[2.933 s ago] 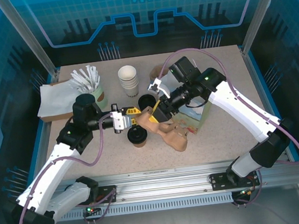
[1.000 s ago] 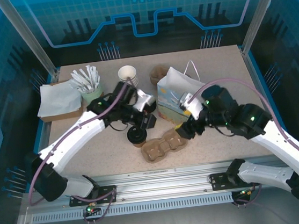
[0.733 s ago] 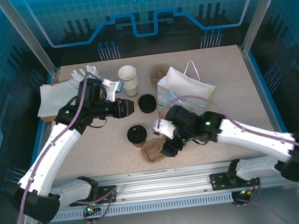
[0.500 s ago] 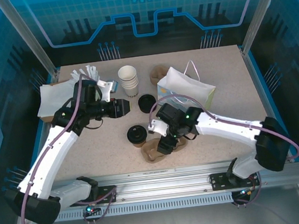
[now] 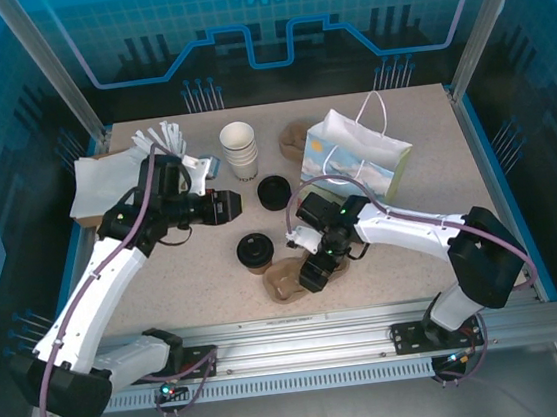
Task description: Pack the takeout coffee
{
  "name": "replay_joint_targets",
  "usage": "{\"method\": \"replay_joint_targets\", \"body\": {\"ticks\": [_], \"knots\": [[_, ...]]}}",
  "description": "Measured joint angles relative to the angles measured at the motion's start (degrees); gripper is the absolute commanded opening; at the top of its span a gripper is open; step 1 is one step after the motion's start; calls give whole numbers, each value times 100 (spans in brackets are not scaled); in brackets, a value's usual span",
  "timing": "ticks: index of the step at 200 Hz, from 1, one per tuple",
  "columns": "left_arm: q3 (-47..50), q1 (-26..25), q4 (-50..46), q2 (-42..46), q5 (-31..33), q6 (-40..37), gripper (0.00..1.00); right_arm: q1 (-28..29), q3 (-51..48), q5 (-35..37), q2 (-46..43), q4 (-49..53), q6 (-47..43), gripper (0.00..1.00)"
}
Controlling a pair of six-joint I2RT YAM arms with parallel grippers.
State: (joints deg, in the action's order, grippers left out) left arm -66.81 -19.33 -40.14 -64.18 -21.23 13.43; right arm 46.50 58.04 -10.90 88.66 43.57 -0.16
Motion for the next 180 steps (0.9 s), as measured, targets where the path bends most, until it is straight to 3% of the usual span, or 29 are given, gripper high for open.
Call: {"method": "replay_joint_targets", "body": {"ticks": [139,180], "knots": [[17,2,20,68,-11,-2,47,643,-74,444,179,208,881,83],[17,0,20,92,-22,-2,48,892,-164,212,111,254,1019,75]]}}
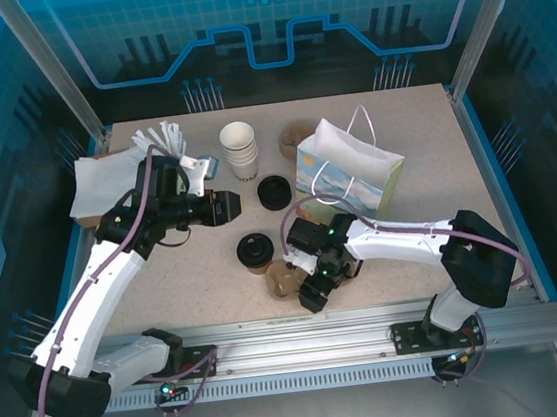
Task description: Pack the takeout coffee
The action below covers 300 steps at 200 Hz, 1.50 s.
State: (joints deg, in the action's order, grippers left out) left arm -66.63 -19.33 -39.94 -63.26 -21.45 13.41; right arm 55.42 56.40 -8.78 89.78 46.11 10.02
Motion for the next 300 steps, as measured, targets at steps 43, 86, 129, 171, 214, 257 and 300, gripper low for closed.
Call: {"method": "replay_joint_targets", "body": {"ticks": [43,86,129,171,214,257,300], "knots": [[0,0,2,2,0,-2,48,155,155,15,-151,94,-216,63],[0,0,-2,24,9,-72,48,157,372,603,-350,-155,-1064,57],[0,0,-7,70,72,-203,49,114,269,743,-452,-509,-2433,58],[0,17,-28,76,232,-306,49,-131,229,791,-599,-597,-3416,59],[0,238,-76,111,326,-304,49,-238,122,708,-599,-684,-3971,58],[2,358,-81,210,326,-323,50,-238,83,706,-466,-739,-4284,54],[94,520,-90,216,323,-323,50,-238,81,708,-256,-809,-4441,52]]}}
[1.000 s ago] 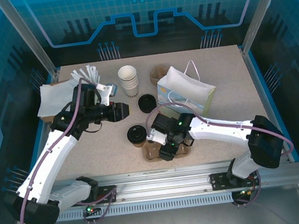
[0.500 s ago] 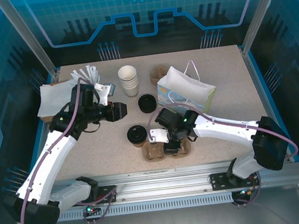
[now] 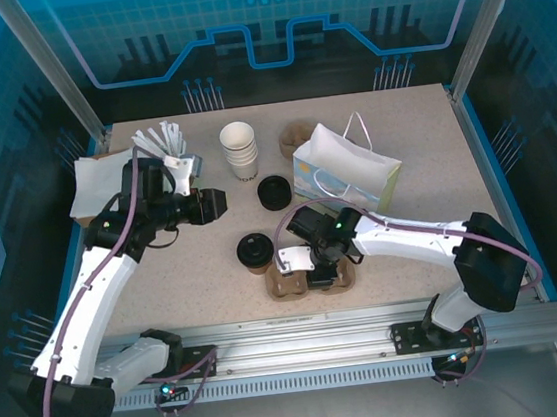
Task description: Pack the takeout coffee
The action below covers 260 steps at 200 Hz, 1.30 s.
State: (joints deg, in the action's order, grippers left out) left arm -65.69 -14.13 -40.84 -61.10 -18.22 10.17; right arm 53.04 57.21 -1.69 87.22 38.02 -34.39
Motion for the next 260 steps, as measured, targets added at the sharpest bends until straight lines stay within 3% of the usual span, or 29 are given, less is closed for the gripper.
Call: {"method": "replay_joint_targets", "body": {"ticks": [260], "knots": [[186,129,35,20,-197,-2,51,4,33,22,533,-59,-63,40]]}}
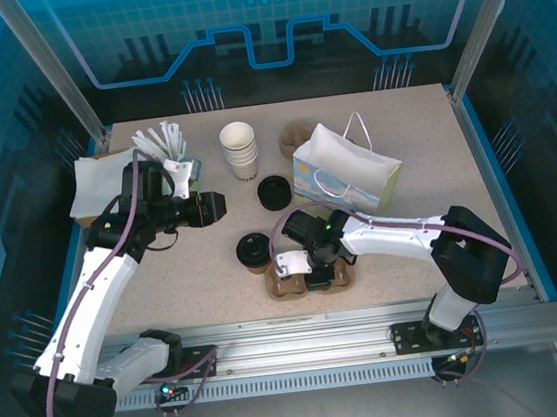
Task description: Pack the takeout coffee
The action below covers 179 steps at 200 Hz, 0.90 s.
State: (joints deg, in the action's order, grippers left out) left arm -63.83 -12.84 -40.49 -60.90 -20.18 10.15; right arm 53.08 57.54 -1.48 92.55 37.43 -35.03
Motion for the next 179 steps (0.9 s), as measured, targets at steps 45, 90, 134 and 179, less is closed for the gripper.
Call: {"method": "replay_joint_targets", "body": {"ticks": [45,90,134,179], "knots": [[0,0,9,0,-22,0,51,0,15,-4,-7,-2,7,30],[4,0,9,0,-22,0,52,0,15,-9,-122,11,7,27],[28,0,33,24,-15,2,53,0,15,-90,-656,173,190,26],[142,142,227,256,55,55,59,2,2,-417,-1797,527,658,26]]}}
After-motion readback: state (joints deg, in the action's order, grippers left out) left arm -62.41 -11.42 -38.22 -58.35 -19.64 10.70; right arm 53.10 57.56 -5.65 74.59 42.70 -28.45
